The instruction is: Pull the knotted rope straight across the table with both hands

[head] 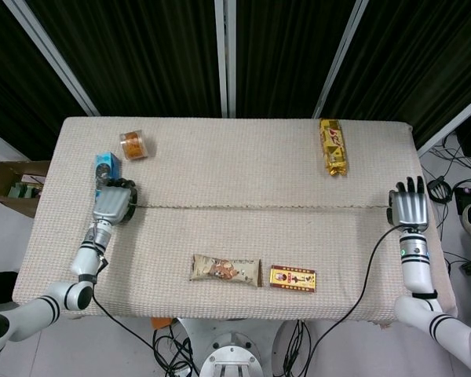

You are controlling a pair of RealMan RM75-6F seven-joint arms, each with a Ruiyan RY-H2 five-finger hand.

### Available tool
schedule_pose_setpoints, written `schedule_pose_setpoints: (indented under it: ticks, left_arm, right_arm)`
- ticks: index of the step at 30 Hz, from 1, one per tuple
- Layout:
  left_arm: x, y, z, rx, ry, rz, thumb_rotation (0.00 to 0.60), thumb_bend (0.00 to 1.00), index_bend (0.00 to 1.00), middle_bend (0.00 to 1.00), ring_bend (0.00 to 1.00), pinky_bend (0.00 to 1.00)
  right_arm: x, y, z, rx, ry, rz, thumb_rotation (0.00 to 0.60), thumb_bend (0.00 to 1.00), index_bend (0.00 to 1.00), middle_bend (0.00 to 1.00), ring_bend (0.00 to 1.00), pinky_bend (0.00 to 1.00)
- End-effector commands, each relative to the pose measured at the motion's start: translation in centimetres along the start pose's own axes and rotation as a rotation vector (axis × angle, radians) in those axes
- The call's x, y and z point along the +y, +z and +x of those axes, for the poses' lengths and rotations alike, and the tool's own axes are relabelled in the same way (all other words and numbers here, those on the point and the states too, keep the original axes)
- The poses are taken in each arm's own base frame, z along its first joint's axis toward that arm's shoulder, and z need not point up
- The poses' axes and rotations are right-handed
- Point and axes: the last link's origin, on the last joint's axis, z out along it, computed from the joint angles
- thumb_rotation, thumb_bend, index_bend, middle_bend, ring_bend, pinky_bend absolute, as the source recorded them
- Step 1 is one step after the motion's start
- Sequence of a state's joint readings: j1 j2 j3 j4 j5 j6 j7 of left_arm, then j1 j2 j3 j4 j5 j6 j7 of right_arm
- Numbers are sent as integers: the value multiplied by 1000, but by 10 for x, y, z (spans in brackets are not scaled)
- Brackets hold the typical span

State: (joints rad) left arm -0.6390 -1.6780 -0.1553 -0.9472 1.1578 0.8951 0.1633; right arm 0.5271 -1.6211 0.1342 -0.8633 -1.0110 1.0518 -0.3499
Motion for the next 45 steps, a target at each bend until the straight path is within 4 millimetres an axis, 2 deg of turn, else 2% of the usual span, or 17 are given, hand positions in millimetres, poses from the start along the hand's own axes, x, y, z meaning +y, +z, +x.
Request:
schedule_pose_setpoints:
  ticks: [1, 6, 12, 15, 21, 27, 31, 36, 41, 45]
  left_arm:
    - [1, -1, 0, 3, 4, -2, 600, 462, 552, 227, 162, 170]
    - [2, -3, -1, 8, 12, -6, 600, 441, 532, 224, 162, 169]
    - [3, -6, 0, 17, 20, -7, 600, 396, 452, 216, 162, 170]
    - [4, -9, 2, 34, 23, -6, 600, 329, 392, 208, 162, 170]
    - [4, -17, 10, 81, 10, -4, 600, 216, 318, 196, 161, 170]
    - [-7, -37, 43, 207, -39, -1, 600, 189, 310, 195, 162, 170]
    - [-28, -61, 72, 295, -68, 17, 600, 188, 310, 197, 161, 169]
    - [-60, -109, 96, 337, -72, 46, 600, 188, 311, 200, 162, 165]
    - [-84, -162, 103, 334, -88, 105, 600, 188, 310, 200, 162, 163]
    - [-91, -199, 100, 351, -90, 152, 600, 189, 310, 200, 162, 162]
  right_arm:
    - [-4, -2, -9, 5, 8, 12, 600, 258, 540, 246, 59, 75]
    - [-5, -2, -15, 2, 13, 12, 600, 211, 485, 233, 51, 73]
    - [-2, -3, -17, 3, 18, 4, 600, 187, 423, 219, 38, 69]
    - [2, -5, -13, 19, 28, -4, 600, 177, 362, 206, 25, 62]
    - [19, -16, 7, 91, 63, -34, 600, 155, 231, 177, 1, 41]
    - [43, -37, 42, 155, 154, -54, 600, 160, 197, 164, 0, 32]
    - [63, -61, 69, 117, 232, -2, 600, 181, 166, 146, 0, 45]
    - [87, -96, 94, 127, 280, 14, 600, 213, 164, 141, 0, 58]
    - [97, -130, 101, 155, 328, 25, 600, 213, 163, 141, 0, 58]
    - [97, -152, 96, 153, 359, 36, 600, 214, 163, 141, 0, 59]
